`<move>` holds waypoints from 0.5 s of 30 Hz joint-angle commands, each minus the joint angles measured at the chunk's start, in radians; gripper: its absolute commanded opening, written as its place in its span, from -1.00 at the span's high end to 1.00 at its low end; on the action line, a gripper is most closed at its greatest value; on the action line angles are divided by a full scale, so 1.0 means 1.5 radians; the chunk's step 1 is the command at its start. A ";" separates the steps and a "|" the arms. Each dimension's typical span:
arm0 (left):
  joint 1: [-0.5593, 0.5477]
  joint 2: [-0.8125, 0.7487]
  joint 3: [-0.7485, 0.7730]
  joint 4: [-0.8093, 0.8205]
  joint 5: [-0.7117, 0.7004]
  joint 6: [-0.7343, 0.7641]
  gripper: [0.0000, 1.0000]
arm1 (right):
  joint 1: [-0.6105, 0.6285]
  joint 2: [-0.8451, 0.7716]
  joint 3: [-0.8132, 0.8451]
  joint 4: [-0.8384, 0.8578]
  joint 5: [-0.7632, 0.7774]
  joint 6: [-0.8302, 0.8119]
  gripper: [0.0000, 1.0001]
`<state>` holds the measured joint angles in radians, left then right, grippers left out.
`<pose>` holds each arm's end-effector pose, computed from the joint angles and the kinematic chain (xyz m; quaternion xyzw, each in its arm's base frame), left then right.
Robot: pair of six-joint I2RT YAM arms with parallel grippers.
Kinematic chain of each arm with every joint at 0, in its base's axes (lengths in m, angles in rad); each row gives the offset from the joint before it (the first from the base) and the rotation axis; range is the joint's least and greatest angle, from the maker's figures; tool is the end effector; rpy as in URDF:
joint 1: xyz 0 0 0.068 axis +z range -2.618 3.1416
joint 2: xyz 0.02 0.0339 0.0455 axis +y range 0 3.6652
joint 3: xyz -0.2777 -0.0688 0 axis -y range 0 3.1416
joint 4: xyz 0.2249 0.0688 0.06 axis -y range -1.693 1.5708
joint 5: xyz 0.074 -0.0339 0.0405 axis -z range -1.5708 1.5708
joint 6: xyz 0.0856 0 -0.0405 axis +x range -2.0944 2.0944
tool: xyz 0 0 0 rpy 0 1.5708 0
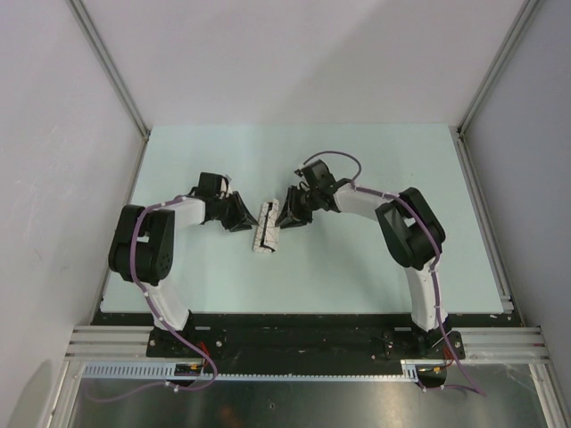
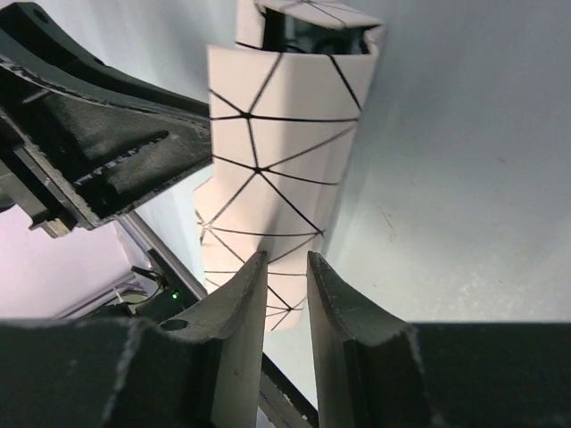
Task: Organize the sunglasses
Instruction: Close the case with sunglasses at the center of the board.
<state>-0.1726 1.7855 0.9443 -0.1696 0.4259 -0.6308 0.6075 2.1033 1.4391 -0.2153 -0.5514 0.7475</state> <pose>0.3432 -0.0957 0.1284 -0.1564 0.9281 -0.2926 0.1692 0.3593 0.3044 0.1482 -0.0287 0.9096 0.4039 0.0935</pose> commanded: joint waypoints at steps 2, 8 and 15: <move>-0.015 0.014 -0.006 -0.006 0.006 -0.008 0.29 | 0.015 0.023 0.061 -0.020 -0.006 -0.018 0.40; -0.020 0.017 -0.006 -0.006 0.009 -0.009 0.29 | 0.031 0.050 0.115 -0.059 0.012 -0.035 0.38; -0.023 0.020 -0.006 -0.005 0.012 -0.007 0.29 | 0.045 0.083 0.175 -0.130 0.042 -0.066 0.39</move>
<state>-0.1848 1.7889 0.9443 -0.1616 0.4286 -0.6331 0.6575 2.1967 1.6348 -0.3309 -0.5308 0.6975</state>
